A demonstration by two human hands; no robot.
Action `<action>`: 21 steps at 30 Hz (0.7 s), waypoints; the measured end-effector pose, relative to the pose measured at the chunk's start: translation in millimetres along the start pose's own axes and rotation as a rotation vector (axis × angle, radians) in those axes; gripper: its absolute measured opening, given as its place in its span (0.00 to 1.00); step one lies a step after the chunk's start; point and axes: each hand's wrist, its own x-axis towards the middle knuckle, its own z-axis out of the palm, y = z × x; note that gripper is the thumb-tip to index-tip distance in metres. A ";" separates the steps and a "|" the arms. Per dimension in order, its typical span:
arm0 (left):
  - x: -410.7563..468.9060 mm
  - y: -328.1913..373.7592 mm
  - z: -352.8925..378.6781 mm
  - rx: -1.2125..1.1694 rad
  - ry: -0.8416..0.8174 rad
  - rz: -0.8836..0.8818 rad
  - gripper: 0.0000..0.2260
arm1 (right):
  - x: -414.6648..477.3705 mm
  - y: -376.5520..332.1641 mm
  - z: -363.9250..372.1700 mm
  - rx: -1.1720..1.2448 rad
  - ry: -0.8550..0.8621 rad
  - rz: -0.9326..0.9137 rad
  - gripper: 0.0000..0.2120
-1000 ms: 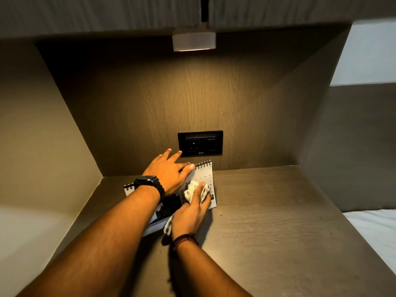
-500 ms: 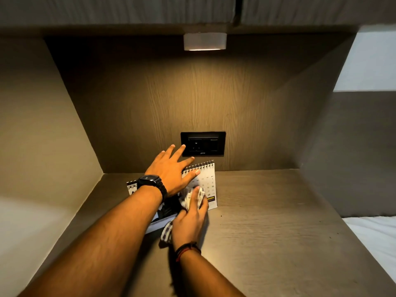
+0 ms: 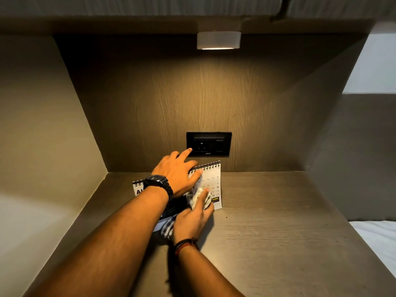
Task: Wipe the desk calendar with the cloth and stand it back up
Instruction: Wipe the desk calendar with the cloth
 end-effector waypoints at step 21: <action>-0.9 0.3 2.1 0.026 0.035 0.020 0.29 | 1.9 0.1 5.4 -0.029 0.048 -0.022 0.36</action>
